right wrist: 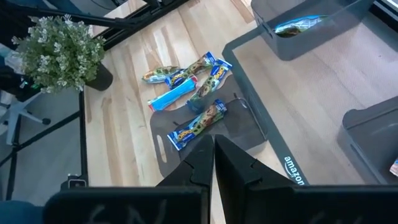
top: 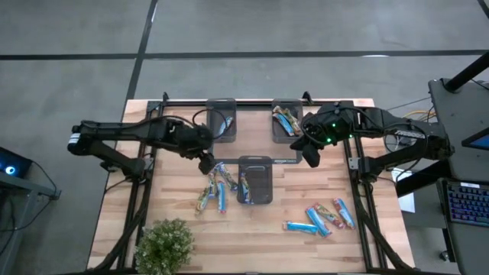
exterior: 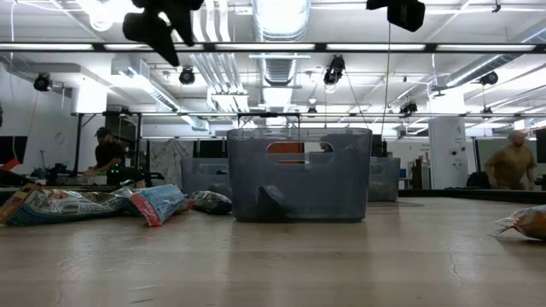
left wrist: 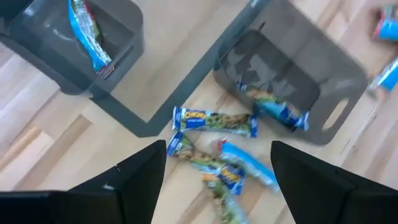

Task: Pick and place Granola Bars by type
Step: Put the blue granola bar into the bottom black bin

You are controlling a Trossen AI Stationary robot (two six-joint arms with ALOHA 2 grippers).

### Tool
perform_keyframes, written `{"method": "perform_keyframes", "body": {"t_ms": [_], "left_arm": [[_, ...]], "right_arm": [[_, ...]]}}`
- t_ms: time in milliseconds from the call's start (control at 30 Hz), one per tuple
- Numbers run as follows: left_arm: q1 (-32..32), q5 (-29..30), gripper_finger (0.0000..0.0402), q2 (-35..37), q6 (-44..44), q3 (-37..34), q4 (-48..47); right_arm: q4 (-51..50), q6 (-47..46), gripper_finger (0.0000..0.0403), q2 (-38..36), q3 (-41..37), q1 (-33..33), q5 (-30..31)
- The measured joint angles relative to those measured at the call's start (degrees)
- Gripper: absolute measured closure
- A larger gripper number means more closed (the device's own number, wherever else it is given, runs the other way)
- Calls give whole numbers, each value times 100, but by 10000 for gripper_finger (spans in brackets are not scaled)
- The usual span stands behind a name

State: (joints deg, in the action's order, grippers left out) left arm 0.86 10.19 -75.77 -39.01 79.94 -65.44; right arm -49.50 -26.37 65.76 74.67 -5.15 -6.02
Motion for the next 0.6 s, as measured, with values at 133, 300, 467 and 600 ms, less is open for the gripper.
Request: {"method": "perform_keyframes", "body": {"t_ms": [133,300,467,600], "left_arm": [[-13,37,129,-324,-869,416,-103],[-52,46,129,-603,-2301,436,-146],[-59,-6,129,-831,-3555,166,-455],[-69,-186,129,-995,-4056,-105,-464]], "right_arm": [[0,33,394,0,0,0,0],[0,90,394,0,0,0,2],[0,92,394,0,0,0,4],[2,96,394,0,0,0,5]]}}
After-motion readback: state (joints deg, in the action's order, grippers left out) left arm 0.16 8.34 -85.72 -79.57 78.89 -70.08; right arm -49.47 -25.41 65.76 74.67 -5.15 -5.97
